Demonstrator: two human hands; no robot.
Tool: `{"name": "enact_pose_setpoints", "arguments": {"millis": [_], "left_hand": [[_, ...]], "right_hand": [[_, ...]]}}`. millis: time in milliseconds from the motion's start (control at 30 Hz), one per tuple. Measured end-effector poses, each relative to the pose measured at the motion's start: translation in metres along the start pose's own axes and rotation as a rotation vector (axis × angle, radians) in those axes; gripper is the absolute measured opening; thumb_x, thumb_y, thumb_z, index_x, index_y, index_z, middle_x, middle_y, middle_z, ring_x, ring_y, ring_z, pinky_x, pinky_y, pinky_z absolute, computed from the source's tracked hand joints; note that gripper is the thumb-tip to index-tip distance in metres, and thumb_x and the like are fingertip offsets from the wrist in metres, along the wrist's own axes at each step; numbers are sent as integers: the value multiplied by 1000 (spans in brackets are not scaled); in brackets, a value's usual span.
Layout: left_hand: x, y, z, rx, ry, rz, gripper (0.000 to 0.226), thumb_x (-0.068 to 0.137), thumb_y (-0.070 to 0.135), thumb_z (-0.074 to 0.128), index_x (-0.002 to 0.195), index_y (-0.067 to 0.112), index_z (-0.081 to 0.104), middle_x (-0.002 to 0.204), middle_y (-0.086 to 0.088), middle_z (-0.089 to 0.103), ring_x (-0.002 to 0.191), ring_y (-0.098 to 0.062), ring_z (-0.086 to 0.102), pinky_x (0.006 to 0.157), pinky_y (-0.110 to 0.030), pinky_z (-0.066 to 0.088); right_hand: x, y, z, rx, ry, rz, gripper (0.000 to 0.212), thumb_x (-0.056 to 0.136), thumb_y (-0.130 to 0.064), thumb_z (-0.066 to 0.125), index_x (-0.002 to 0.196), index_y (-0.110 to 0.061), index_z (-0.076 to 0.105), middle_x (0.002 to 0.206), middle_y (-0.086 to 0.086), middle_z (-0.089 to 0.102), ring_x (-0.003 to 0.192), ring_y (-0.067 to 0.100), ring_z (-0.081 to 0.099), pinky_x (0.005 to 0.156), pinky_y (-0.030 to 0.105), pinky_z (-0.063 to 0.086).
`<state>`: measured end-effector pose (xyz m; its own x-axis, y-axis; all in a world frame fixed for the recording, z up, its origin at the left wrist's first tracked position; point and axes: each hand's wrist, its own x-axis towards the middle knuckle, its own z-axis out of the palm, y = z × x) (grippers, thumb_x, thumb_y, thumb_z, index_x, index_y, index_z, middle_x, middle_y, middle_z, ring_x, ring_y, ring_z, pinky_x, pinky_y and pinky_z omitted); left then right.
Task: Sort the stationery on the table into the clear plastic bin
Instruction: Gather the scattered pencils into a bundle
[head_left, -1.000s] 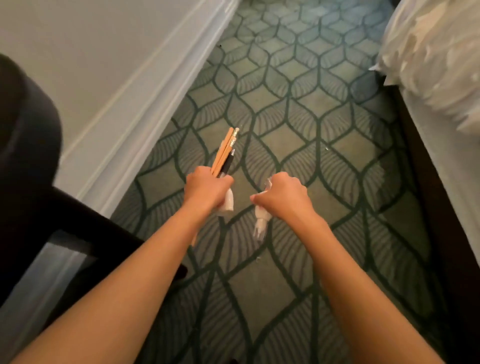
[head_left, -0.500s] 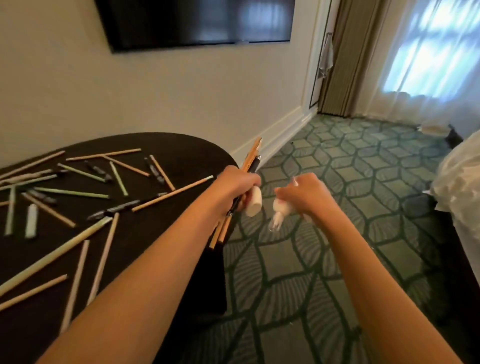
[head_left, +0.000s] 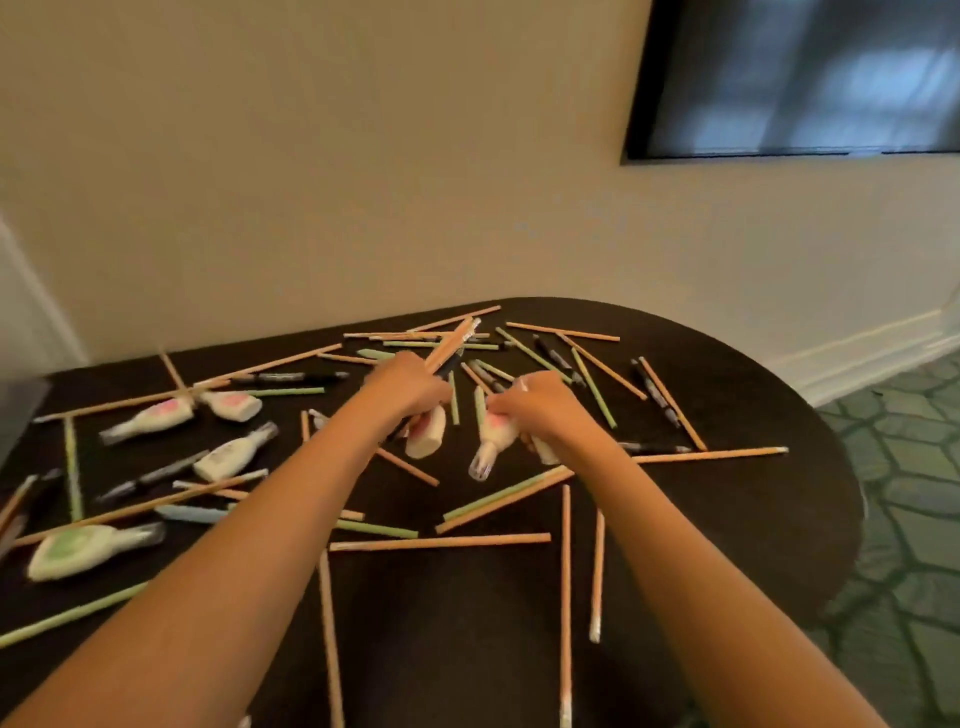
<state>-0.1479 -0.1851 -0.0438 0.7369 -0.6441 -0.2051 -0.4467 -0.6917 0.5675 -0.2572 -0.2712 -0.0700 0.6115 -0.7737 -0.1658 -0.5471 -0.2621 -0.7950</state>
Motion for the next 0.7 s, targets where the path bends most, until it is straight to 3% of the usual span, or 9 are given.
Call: {"name": "enact_pose_setpoints", "arguments": {"millis": [100, 200, 300, 367, 500, 600, 700], "left_hand": [[14, -49, -23, 87, 85, -87, 41, 89, 23, 56, 125, 5, 48, 95, -10, 51, 96, -27, 58, 72, -32, 45], [25, -89, -31, 138, 133, -189, 34, 90, 25, 56, 118, 6, 52, 91, -8, 52, 92, -24, 58, 71, -32, 45], [31, -111, -28, 149, 140, -235, 32, 90, 29, 57, 114, 8, 55, 87, -6, 53, 85, -21, 57, 66, -28, 44], [33, -119, -24, 136, 152, -240, 35, 88, 32, 59, 112, 8, 56, 92, -6, 55, 86, -21, 57, 66, -27, 43], [32, -129, -17, 76, 265, -216, 35, 89, 39, 57, 108, 9, 56, 89, -4, 54, 80, -18, 53, 67, -28, 41], [27, -136, -20, 184, 347, -178, 38, 93, 41, 49, 114, 10, 52, 109, -10, 55, 97, -26, 57, 72, -32, 42], [25, -139, -21, 289, 353, -158, 36, 97, 33, 43, 124, 10, 45, 125, -13, 43, 106, -30, 53, 77, -33, 41]], "right_hand": [[21, -26, 47, -160, -87, -70, 28, 88, -32, 58, 103, -9, 58, 98, 10, 61, 85, 20, 57, 68, 27, 42], [31, -45, 83, -344, -148, -165, 32, 89, -34, 55, 108, -9, 60, 104, 12, 61, 97, 23, 58, 69, 27, 42], [35, -51, 104, -380, -188, -206, 32, 90, -33, 56, 111, -9, 59, 107, 11, 61, 104, 24, 58, 84, 33, 48], [38, -51, 113, -376, -178, -207, 32, 89, -33, 56, 112, -10, 57, 104, 10, 60, 103, 25, 59, 85, 34, 49], [40, -53, 122, -403, -43, -237, 44, 95, -31, 44, 134, -12, 36, 129, 14, 50, 112, 31, 54, 78, 33, 40], [37, -53, 127, -373, 9, -304, 46, 97, -24, 39, 139, -13, 25, 139, 16, 34, 116, 33, 50, 81, 35, 41], [33, -50, 130, -410, 12, -372, 54, 95, -15, 44, 143, -11, 20, 143, 16, 26, 130, 32, 34, 102, 43, 39]]}}
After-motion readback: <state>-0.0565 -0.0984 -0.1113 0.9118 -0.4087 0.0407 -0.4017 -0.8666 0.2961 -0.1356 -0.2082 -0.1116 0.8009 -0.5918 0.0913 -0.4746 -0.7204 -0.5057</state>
